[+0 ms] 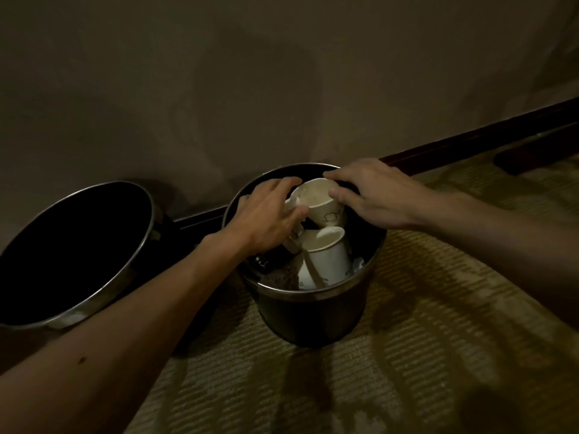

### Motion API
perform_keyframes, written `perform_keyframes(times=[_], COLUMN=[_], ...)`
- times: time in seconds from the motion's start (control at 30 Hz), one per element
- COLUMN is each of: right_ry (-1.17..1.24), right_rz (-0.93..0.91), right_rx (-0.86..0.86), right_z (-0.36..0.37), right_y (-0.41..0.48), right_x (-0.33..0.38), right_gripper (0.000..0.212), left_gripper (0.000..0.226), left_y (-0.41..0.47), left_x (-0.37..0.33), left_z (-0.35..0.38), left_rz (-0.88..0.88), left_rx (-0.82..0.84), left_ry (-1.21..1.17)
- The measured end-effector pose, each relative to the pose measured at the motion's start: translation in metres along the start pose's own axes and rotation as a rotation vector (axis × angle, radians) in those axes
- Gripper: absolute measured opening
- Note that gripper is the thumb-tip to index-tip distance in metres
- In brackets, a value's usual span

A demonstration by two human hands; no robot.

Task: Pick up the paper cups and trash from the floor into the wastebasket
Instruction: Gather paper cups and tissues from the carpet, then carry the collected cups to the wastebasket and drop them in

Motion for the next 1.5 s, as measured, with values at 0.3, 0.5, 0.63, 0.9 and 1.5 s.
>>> perform_keyframes(times=[0.3,0.5,0.63,0.9,1.5], right_ry=[0.175,0.154,0.098,0.188,0.594], right_rz=[0.003,0.188,0.393,0.809,1.310], right_rx=[-0.277,-0.216,-0.108,-0.147,0.084], right_z=[-0.052,-0.055,-0.036,0.030,0.178], right_y=[-0.131,-0.324,-0.460,-0.683,-0.843], right_x=[-0.006,-0.067,-0.113,-0.157,-0.161], right_gripper=[0.013,0.025,0.020,0.013,0.076], left_gripper=[0.040,0.041,0.032,0.016,0.037], left_y=[-0.062,-0.118,-0.168,-0.292,-0.428], left_x=[-0.102,-0.275,-0.386,-0.482,-0.531], left_z=[-0.052,0.020,0.122,0.293,0.452], left_rz=[0.260,0.661,0.883,0.909,0.415], left_rx=[-0.143,0.214,0.484,0.998,1.228], left_ry=[0.007,0.207,0.248,0.065,-0.228])
Point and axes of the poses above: each hand's wrist, its own y-axis towards the middle knuckle, its own z-axis out of the palm, x = y × z, the point moved 5 cm from there along y, towards the middle knuckle, and after that the axes turned 6 degrees about -z, right-handed, at the moved point
